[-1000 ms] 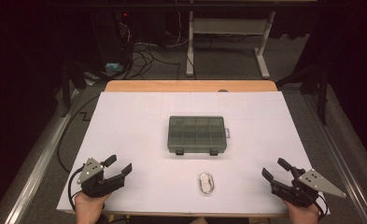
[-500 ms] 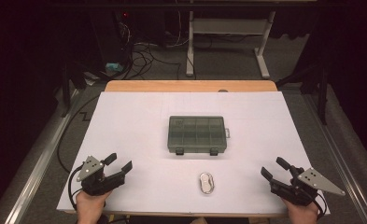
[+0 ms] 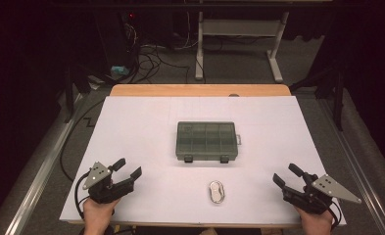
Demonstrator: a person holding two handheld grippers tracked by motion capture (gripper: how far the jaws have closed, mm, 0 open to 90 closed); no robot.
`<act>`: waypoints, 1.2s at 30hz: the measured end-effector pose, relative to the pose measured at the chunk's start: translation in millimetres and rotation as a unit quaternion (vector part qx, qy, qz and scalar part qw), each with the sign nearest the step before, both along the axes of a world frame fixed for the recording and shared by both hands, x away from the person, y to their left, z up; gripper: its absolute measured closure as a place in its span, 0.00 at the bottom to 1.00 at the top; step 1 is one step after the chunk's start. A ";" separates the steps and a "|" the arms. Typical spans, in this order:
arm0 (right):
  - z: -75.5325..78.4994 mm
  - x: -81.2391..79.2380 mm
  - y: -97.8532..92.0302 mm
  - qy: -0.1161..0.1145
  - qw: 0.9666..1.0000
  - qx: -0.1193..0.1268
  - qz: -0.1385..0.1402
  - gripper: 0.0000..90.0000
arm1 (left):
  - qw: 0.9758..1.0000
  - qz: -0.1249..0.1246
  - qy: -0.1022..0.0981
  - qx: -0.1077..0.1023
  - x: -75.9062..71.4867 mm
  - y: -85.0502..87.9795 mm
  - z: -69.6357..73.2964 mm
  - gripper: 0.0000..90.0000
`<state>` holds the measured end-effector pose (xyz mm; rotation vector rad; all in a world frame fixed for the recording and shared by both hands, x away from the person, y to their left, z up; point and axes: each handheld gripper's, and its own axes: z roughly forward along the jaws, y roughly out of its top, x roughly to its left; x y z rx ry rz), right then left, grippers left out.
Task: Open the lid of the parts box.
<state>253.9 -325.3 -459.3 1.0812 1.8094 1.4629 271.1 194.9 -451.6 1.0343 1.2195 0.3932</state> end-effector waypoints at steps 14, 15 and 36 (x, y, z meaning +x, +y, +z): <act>0.8 5.6 5.9 -0.002 1.000 0.007 0.009 0.34 | 1.000 -0.011 -0.009 -0.003 4.7 -11.2 1.8 0.33; 0.8 5.6 5.9 -0.002 1.000 0.007 0.009 0.34 | 1.000 -0.012 -0.009 -0.002 4.9 -12.1 1.7 0.33; 1.6 13.0 11.3 -0.008 1.000 0.005 0.020 0.34 | 1.000 -0.022 -0.019 0.003 16.9 -29.7 0.7 0.35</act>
